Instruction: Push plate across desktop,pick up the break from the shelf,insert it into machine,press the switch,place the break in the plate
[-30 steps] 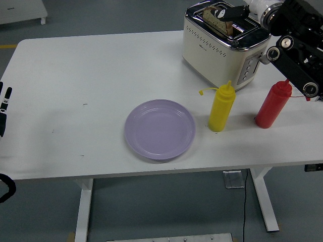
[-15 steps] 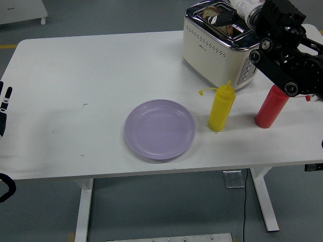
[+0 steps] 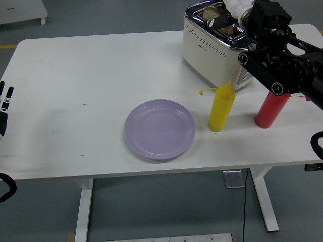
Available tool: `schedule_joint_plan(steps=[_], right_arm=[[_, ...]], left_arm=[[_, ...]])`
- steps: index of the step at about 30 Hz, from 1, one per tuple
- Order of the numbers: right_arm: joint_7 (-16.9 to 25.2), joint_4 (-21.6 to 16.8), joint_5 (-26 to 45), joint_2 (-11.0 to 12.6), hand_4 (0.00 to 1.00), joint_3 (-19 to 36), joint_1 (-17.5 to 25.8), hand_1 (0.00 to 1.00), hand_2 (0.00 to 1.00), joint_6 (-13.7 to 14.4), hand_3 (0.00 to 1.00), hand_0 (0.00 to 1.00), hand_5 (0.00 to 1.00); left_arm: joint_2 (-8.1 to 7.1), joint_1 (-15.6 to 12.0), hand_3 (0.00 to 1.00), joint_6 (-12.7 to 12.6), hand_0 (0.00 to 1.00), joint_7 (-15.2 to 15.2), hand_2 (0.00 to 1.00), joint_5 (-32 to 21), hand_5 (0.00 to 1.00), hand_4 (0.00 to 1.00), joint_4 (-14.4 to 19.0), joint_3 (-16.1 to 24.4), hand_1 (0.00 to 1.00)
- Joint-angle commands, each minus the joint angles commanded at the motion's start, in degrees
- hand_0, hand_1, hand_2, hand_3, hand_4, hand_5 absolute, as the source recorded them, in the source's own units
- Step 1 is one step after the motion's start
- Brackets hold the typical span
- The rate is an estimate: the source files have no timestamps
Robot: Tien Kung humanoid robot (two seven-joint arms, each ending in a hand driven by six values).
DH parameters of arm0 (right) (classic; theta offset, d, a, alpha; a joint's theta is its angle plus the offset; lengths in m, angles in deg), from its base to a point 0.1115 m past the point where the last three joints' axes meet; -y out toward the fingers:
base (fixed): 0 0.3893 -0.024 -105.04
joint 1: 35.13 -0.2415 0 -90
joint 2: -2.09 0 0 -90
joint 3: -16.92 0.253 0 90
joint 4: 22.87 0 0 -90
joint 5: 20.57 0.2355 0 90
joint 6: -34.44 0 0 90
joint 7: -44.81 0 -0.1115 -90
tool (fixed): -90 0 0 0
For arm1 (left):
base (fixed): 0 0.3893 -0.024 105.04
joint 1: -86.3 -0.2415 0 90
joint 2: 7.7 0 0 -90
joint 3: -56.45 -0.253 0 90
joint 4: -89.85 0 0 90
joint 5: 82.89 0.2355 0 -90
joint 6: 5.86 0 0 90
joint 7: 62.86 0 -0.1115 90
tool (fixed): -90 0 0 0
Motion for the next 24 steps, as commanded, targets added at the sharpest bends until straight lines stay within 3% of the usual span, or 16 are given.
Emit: schedule_joint_plan(steps=[5, 6, 11, 12, 23, 24], right_arm=[[-0.39, 0.91, -0.79, -0.28, 0.763, -0.24, -0.09, 0.594, 0.622, 0.91, 0.761, 0.535, 0.498], [-0.41, 1.02, -0.87, -0.32, 0.752, -0.29, -0.11, 0.537, 0.582, 1.04, 0.75, 0.47, 0.484], [-0.34, 1.77, -0.7, -0.79, 0.752, -1.53, -0.35, 0.537, 0.582, 1.39, 0.75, 0.47, 0.484], [-0.31, 2.01, -0.59, -0.93, 0.729, -1.83, -0.42, 0.506, 0.555, 1.44, 0.74, 0.426, 0.452], [1.14, 4.53, 0.11, -2.65, 0.675, -2.96, -0.68, 0.474, 0.522, 2.91, 0.709, 0.398, 0.406], [1.33, 4.68, -0.04, -2.77, 0.478, -3.0, -0.66, 0.437, 0.494, 3.2, 0.616, 0.369, 0.239]], left_arm=[[-0.03, 0.17, 0.809, 0.0, 0.826, 0.0, 0.924, -0.02, 0.998, 0.63, -0.01, 0.11, 0.858], [-0.03, 0.2, 0.808, -0.01, 0.826, 0.01, 0.924, -0.02, 0.998, 0.631, -0.01, 0.13, 0.858], [0.0, 0.36, 0.808, -0.02, 0.826, 0.02, 0.924, -0.03, 0.998, 0.631, -0.06, 0.21, 0.858], [0.01, 0.39, 0.808, -0.02, 0.826, 0.02, 0.924, -0.03, 0.998, 0.631, -0.07, 0.22, 0.858], [0.11, 0.56, 0.808, -0.07, 0.826, 0.05, 0.923, -0.02, 0.998, 0.632, -0.08, 0.48, 0.858], [0.12, 0.59, 0.808, -0.08, 0.825, 0.05, 0.923, -0.01, 0.998, 0.632, -0.1, 0.49, 0.858]])
